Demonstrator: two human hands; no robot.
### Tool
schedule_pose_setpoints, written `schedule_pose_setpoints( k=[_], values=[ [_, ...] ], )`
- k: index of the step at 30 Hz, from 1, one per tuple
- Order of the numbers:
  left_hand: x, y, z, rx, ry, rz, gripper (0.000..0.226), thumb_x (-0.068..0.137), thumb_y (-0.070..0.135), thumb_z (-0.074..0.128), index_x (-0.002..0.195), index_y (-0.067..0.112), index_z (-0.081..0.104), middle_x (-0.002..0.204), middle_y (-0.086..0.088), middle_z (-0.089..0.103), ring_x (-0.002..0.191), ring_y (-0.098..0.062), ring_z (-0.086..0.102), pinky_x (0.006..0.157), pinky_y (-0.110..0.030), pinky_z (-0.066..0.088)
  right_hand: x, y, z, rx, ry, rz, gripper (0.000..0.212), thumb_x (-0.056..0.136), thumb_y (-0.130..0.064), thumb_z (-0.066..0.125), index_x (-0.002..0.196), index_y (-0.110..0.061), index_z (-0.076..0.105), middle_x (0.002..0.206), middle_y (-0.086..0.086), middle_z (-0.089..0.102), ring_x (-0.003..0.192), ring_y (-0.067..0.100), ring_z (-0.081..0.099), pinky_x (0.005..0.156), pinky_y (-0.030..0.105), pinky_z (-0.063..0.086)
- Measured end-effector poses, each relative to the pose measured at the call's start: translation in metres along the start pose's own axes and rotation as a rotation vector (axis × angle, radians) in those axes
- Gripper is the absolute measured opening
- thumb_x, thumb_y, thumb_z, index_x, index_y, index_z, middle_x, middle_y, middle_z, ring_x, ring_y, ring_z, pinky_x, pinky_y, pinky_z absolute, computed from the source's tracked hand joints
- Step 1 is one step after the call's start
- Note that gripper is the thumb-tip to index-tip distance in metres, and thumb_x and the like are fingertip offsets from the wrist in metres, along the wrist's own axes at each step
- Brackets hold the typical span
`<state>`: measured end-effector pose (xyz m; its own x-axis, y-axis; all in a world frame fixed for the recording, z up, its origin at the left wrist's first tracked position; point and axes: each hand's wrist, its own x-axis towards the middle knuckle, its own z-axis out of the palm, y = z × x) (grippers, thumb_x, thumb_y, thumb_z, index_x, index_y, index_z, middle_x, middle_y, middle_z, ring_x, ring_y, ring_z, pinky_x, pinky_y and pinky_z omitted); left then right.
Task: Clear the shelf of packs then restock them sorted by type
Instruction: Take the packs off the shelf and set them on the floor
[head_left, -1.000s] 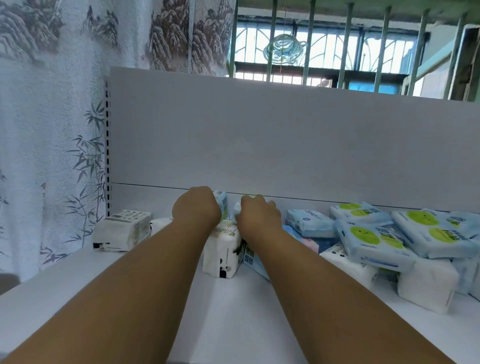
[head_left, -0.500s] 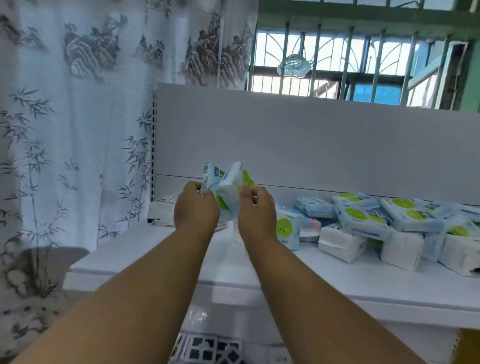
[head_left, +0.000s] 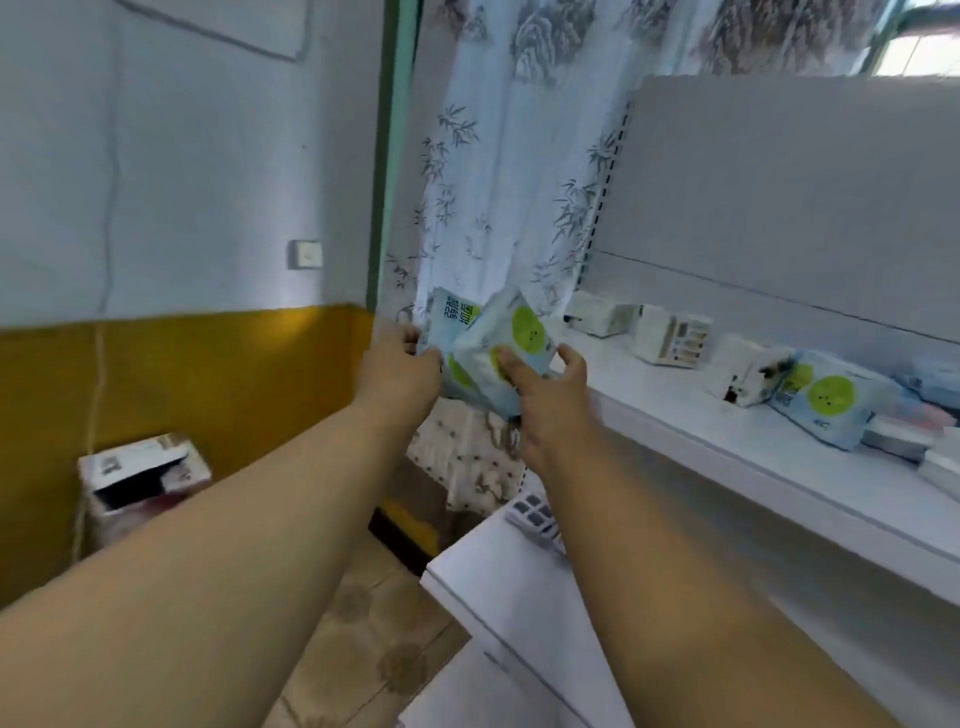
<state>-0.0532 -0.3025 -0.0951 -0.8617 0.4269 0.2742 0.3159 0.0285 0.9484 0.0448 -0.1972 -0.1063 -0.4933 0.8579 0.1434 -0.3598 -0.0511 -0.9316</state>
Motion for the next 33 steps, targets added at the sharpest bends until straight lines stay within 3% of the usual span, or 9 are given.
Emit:
schedule_pose_setpoints(
  k=[2,5,10,13,19,22,27,29,33],
  values=[
    [-0.023,-0.026,-0.046,0.145,0.065,-0.024,0.022,0.096,0.025,0.055,0.117,0.027,0.055,0.104,0.007,0.060,0.083,-0.011,0.057,0.062,-0.026,0.044,-0.026,0.032,0.028,-0.048,-0.103,0.016,0.097,0.060,-0.033,0.092,0.137,-0.028,0.034,0.131,0.008,0.057,0.107,0.026,0.065,0.085,0.047,0.058],
    [-0.053,-0.071,-0.123,0.359,0.159,-0.105,0.029,0.097,0.037,0.050,0.124,0.027,0.054,0.111,0.006,0.061,0.097,-0.021,0.060,0.075,-0.034,0.048,-0.073,0.075,0.074,-0.042,-0.271,0.079,0.069,0.075,-0.013,0.084,0.129,-0.018,0.042,0.121,0.007,0.064,0.101,0.023,0.069,0.075,0.042,0.061],
    [-0.097,-0.149,-0.232,0.009,0.326,-0.345,0.022,0.097,0.034,0.056,0.116,0.023,0.051,0.110,0.001,0.063,0.088,-0.018,0.064,0.068,-0.035,0.054,-0.141,0.148,0.151,-0.208,-0.579,0.223,0.101,0.061,-0.029,0.093,0.142,-0.027,0.033,0.125,0.001,0.061,0.107,0.023,0.066,0.087,0.051,0.057],
    [-0.116,-0.194,-0.289,-0.065,0.452,-0.448,0.025,0.095,0.027,0.060,0.116,0.022,0.049,0.105,0.001,0.062,0.085,-0.020,0.066,0.071,-0.043,0.060,-0.176,0.194,0.196,-0.224,-0.686,0.334,0.099,0.061,-0.021,0.091,0.140,-0.029,0.034,0.123,0.004,0.064,0.106,0.025,0.068,0.087,0.052,0.057],
    [-0.145,-0.303,-0.403,0.002,0.605,-0.632,0.018,0.083,0.033,0.061,0.096,0.035,0.049,0.102,0.002,0.062,0.095,-0.030,0.066,0.083,-0.053,0.057,-0.224,0.302,0.251,-0.331,-0.671,0.465,0.070,0.076,-0.007,0.082,0.132,-0.017,0.042,0.122,0.006,0.065,0.104,0.021,0.068,0.087,0.044,0.058],
    [-0.166,-0.354,-0.417,0.051,0.657,-0.728,0.022,0.095,0.024,0.058,0.114,0.024,0.046,0.102,0.000,0.060,0.097,-0.029,0.065,0.084,-0.050,0.057,-0.241,0.372,0.250,-0.432,-0.668,0.537,0.062,0.078,-0.003,0.079,0.128,-0.016,0.045,0.118,0.005,0.066,0.102,0.020,0.069,0.085,0.042,0.059],
    [-0.215,-0.478,-0.390,0.026,0.661,-0.904,0.014,0.098,0.016,0.054,0.110,0.018,0.046,0.091,0.002,0.059,0.080,-0.016,0.063,0.067,-0.029,0.060,-0.275,0.517,0.217,-0.492,-0.734,0.757,0.058,0.079,0.000,0.077,0.129,-0.009,0.048,0.116,0.009,0.069,0.098,0.023,0.071,0.081,0.040,0.060],
    [-0.242,-0.537,-0.381,-0.040,0.703,-1.000,0.021,0.096,0.015,0.057,0.116,0.012,0.053,0.098,-0.003,0.065,0.080,-0.018,0.066,0.068,-0.033,0.060,-0.293,0.579,0.193,-0.541,-0.753,0.830,0.056,0.081,0.002,0.075,0.130,-0.007,0.048,0.119,0.012,0.068,0.096,0.022,0.071,0.073,0.032,0.060],
    [-0.311,-0.655,-0.354,-0.100,0.688,-1.175,0.014,0.093,0.017,0.065,0.105,0.016,0.058,0.100,-0.008,0.067,0.080,-0.022,0.068,0.067,-0.036,0.061,-0.334,0.706,0.131,-0.712,-0.760,0.915,0.060,0.083,-0.007,0.075,0.135,-0.015,0.044,0.123,0.012,0.063,0.104,0.027,0.067,0.090,0.047,0.056]
  ],
)
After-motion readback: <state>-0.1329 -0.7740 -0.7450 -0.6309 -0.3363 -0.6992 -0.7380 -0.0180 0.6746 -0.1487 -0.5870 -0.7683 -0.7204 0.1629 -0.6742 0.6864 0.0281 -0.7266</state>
